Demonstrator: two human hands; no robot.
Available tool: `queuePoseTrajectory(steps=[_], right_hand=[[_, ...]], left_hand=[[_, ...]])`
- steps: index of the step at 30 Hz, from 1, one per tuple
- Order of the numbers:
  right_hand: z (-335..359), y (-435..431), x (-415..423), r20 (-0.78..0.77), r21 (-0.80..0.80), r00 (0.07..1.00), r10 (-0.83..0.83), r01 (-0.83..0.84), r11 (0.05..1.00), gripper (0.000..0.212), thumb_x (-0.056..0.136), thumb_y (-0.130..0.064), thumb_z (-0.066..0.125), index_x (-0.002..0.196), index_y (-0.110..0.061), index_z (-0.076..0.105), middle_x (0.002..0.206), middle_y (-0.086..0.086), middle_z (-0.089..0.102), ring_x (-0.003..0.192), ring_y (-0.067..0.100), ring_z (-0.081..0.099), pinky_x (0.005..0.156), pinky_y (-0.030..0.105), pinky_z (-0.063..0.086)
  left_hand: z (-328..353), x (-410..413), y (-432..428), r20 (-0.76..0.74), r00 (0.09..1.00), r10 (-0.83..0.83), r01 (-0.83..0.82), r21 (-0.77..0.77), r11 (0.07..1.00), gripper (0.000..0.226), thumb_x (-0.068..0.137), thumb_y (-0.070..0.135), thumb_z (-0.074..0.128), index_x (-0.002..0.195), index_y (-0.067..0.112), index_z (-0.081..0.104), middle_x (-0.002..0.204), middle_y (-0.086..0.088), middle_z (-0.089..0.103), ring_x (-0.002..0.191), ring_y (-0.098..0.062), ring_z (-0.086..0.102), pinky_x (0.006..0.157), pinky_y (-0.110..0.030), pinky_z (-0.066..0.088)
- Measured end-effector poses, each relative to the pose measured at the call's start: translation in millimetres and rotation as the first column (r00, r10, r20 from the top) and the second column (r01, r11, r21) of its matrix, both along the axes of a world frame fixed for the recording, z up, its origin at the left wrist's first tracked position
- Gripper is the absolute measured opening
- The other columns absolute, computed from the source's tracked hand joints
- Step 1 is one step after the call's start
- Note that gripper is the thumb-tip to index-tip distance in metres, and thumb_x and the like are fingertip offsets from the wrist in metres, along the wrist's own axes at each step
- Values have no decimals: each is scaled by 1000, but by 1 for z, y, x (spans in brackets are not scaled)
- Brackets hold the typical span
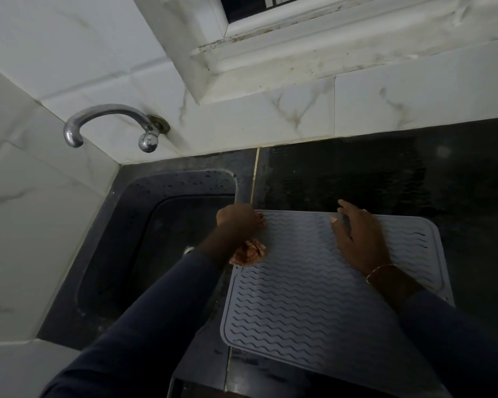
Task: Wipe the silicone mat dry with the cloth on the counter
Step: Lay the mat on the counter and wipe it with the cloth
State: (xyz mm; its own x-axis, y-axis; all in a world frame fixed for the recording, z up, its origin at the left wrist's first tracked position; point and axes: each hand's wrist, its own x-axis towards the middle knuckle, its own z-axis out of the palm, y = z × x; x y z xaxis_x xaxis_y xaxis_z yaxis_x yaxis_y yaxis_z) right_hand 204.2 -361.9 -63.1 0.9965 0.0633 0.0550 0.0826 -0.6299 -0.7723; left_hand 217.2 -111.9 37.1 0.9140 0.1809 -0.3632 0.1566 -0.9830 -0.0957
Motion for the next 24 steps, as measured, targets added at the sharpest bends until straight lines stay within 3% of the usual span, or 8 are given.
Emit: queuePoseTrajectory(steps=[2, 5, 7, 9, 11, 16, 21, 24], right_hand=[[-1, 0, 0, 0, 4, 1000, -3, 3, 1000, 60, 92, -53, 37, 138, -16, 47, 126, 7, 64, 121, 22, 53, 110, 50, 35], [-2, 1, 0, -11, 11, 1000, -18, 18, 1000, 57, 93, -51, 38, 139, -18, 45, 126, 6, 63, 120, 22, 53, 107, 51, 38], [-1, 1, 0, -11, 8, 1000, -23, 23, 1000, 57, 93, -51, 37, 139, -18, 45, 126, 6, 63, 120, 22, 53, 106, 51, 39], [1, 1, -2, -10, 19, 1000, -28, 28, 999, 59, 93, -53, 34, 139, -18, 45, 126, 7, 63, 121, 23, 53, 107, 50, 38], [1, 1, -2, -2, 27, 1000, -27, 27, 999, 62, 92, -55, 32, 139, -17, 46, 126, 7, 63, 121, 23, 54, 107, 50, 38], [-1, 2, 0, 6, 2, 1000, -27, 27, 1000, 63, 92, -57, 31, 139, -18, 46, 125, 6, 64, 120, 22, 54, 106, 50, 39], [0, 3, -1, 10, 6, 999, -32, 32, 999, 64, 91, -59, 32, 139, -18, 45, 127, 6, 63, 121, 21, 54, 108, 49, 38], [-1, 2, -3, -24, 53, 999, -42, 43, 998, 63, 92, -56, 36, 143, -19, 39, 129, 6, 62, 122, 21, 54, 107, 51, 39]], left_hand=[[-8, -10, -6, 45, 997, 62, -52, -208, 977, 22, 97, 29, 48, 104, 12, 61, 106, -9, 64, 94, -23, 63, 85, -42, 55], [-23, -30, -46, 107, 991, 79, -7, -549, 836, 22, 95, 34, 51, 110, 21, 59, 111, -2, 63, 98, -13, 58, 90, -38, 51], [-37, -42, -84, 129, 991, -43, 105, -525, 845, 32, 94, 35, 52, 122, 20, 54, 122, -3, 58, 111, -17, 53, 100, -42, 43], [-50, -53, -111, 173, 974, -145, 195, -320, 927, 42, 93, 36, 54, 131, 19, 47, 133, -7, 51, 122, -24, 46, 107, -48, 35], [-56, -54, -115, 194, 972, -131, 175, -228, 958, 47, 92, 36, 56, 135, 20, 44, 135, -8, 48, 123, -26, 45, 106, -49, 36], [-40, -47, -105, 210, 973, 98, 35, -553, 832, 30, 98, 37, 48, 121, 18, 52, 113, -4, 60, 101, -19, 57, 86, -35, 48], [-50, -52, -110, 125, 992, 30, 28, -439, 898, 39, 97, 48, 45, 121, 17, 51, 113, -6, 58, 96, -19, 56, 77, -34, 45], [-49, -47, -68, 149, 988, 40, 47, -535, 844, 40, 95, 59, 41, 116, 28, 55, 107, 4, 59, 91, -8, 54, 76, -30, 46]])
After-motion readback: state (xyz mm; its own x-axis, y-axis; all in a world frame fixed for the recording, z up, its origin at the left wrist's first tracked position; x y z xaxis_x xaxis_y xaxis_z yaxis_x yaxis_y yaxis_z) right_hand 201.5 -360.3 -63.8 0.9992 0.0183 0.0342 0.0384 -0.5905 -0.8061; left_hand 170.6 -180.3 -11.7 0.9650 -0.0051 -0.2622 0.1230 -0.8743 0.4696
